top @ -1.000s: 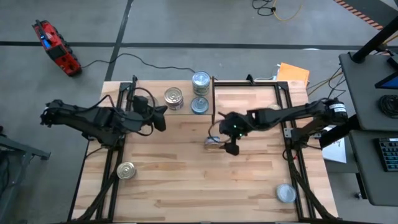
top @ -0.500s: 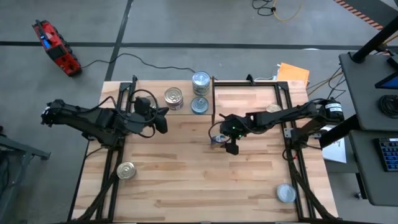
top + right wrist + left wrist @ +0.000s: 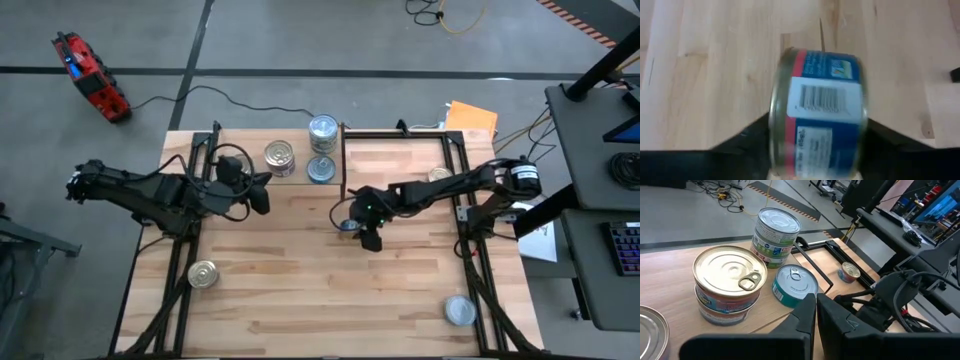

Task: Stack canned seafood by type on shelf
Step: Stack the blue and pink tuna can on top of the blue and pink tuna can on the shelf

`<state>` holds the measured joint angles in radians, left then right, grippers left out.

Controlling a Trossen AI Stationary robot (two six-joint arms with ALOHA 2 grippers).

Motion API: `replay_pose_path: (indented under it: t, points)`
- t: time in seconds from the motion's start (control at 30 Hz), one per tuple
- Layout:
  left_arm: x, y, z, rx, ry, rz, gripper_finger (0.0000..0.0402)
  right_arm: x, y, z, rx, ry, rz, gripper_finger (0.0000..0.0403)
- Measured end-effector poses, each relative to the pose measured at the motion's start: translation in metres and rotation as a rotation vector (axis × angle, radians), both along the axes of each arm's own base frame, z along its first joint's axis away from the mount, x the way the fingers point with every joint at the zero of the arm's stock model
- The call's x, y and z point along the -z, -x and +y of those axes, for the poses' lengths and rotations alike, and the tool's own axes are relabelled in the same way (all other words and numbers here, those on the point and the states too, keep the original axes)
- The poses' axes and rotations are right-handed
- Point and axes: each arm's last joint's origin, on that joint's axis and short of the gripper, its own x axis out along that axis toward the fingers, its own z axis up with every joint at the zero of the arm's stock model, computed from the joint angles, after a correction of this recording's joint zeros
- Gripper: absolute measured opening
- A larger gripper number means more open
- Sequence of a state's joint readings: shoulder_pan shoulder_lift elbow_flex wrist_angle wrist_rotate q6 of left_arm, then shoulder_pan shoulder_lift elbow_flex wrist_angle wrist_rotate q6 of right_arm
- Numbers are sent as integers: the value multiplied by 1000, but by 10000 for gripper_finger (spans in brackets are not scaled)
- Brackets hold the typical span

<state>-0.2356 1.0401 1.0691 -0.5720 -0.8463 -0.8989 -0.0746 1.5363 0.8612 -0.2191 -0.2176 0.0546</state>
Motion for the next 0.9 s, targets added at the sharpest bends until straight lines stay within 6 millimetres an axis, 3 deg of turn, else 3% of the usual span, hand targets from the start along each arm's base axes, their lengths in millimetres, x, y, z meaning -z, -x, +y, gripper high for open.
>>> replay_pose_path:
  t: [0.07, 0.33, 0.43, 0.6, 0.77, 0.9]
  points:
    - [0, 0, 0, 0, 0, 0, 0, -3, 1, 0, 4, -2, -7, 180]
    - [0, -1, -2, 74, 0, 24, 0, -29, 9, 0, 57, -49, -75, 182]
    - [-3, -5, -4, 172, -20, 27, 2, -61, 8, -2, 108, -97, -175, 182]
    - [-16, -13, -9, 338, -101, -46, 29, -132, -1, -9, 176, -150, -450, 182]
    - [-26, -23, -14, 455, -214, -118, 98, -192, -12, -11, 168, -167, -691, 182]
    - [-27, -32, -21, 509, -305, -132, 173, -215, -21, -12, 161, -169, -753, 182]
